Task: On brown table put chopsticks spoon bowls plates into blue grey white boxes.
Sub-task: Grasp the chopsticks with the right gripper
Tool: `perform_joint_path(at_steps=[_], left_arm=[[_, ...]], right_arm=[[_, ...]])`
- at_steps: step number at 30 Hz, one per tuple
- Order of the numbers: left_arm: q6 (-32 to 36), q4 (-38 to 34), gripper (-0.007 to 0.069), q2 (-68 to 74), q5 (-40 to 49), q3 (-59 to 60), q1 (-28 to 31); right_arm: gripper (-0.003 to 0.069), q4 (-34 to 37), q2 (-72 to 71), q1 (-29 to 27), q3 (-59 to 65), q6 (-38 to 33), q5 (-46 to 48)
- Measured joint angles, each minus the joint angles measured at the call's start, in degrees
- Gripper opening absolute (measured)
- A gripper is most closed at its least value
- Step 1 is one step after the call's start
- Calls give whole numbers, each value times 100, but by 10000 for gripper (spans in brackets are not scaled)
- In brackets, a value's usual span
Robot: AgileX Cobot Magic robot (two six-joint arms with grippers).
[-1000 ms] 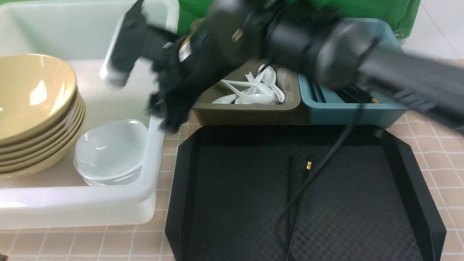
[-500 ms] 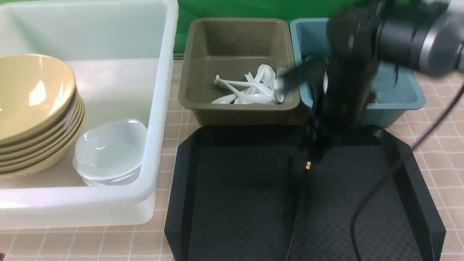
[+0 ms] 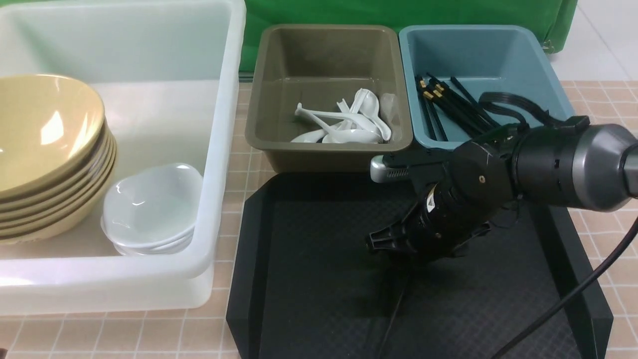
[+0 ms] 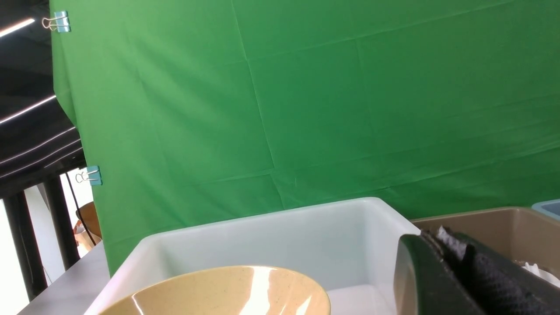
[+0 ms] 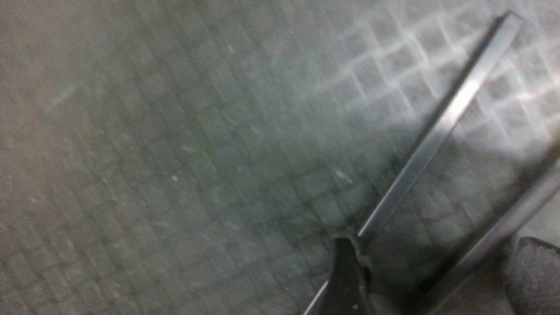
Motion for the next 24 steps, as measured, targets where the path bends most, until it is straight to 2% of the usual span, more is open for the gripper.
perform_joint_path(at_steps=[16,20,24], left_arm=[[24,0,-7,0,40,0,0],[23,0,-7,0,40,0,0],[23,0,-7,0,40,0,0]], right_arm=[[502,80,156,398,6,-52,-715],[502,-15,276,469,-58,-504,-754],[491,-422,338,505,-199,-679,-405]])
